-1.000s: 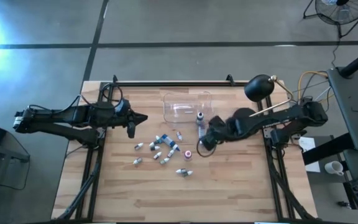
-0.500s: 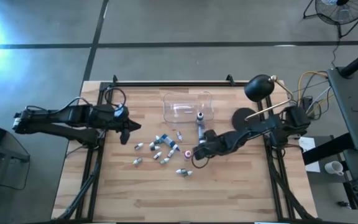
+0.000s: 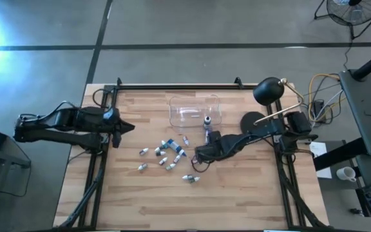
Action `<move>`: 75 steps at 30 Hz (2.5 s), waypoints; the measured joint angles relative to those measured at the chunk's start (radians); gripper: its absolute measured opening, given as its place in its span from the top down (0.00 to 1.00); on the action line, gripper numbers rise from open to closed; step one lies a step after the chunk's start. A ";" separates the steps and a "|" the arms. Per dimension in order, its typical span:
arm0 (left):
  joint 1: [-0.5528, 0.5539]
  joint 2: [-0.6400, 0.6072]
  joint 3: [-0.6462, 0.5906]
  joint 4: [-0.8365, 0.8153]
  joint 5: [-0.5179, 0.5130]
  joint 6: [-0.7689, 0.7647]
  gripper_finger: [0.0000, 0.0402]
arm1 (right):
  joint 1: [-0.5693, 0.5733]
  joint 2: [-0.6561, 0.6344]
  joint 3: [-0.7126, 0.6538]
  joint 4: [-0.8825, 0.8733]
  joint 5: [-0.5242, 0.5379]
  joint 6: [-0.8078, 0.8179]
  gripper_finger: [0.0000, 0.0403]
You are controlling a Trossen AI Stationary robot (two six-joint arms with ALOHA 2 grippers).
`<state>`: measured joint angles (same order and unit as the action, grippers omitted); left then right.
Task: Pick & Place food coloring
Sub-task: Put the large purple food coloring bottle into the transparent bin
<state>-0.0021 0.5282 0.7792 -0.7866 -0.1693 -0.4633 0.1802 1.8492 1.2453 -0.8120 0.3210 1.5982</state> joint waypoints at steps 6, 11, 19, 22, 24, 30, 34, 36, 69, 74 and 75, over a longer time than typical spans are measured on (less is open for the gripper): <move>0.000 -0.017 0.001 -0.007 -0.009 0.025 1.00 | -0.068 -0.006 -0.007 0.062 -0.052 0.018 0.41; 0.000 -0.024 0.001 -0.020 -0.022 0.046 1.00 | -0.110 0.004 -0.011 0.071 -0.150 0.018 0.34; 0.000 -0.051 0.001 -0.051 -0.065 0.062 1.00 | -0.124 0.070 -0.014 0.068 -0.176 0.078 0.36; 0.000 -0.072 0.001 -0.063 -0.094 0.070 1.00 | -0.125 0.094 -0.004 0.066 -0.164 0.078 0.41; 0.000 -0.084 0.001 -0.065 -0.112 0.078 1.00 | -0.126 0.111 0.012 0.058 -0.167 0.077 0.44; 0.001 -0.122 0.000 -0.087 -0.185 0.098 1.00 | -0.129 0.147 0.062 0.003 -0.160 0.078 0.56; 0.001 -0.143 0.000 -0.089 -0.224 0.106 1.00 | -0.129 0.148 0.073 -0.017 -0.136 0.085 0.66; 0.001 -0.147 0.000 -0.090 -0.233 0.117 1.00 | -0.131 0.142 0.073 -0.012 -0.114 0.082 0.71; 0.001 -0.142 0.000 -0.089 -0.252 0.132 1.00 | -0.314 -0.207 0.134 0.315 -0.233 -0.140 0.73; 0.001 -0.140 0.000 -0.089 -0.252 0.132 1.00 | -0.379 -0.171 0.135 0.402 -0.323 -0.178 0.72; 0.001 -0.140 0.000 -0.089 -0.252 0.132 1.00 | -0.381 -0.162 0.135 0.436 -0.325 -0.164 0.72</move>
<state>-0.0013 0.3878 0.7795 -0.8753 -0.4213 -0.3313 -0.2012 1.6870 1.3804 -0.3755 -0.0043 1.4345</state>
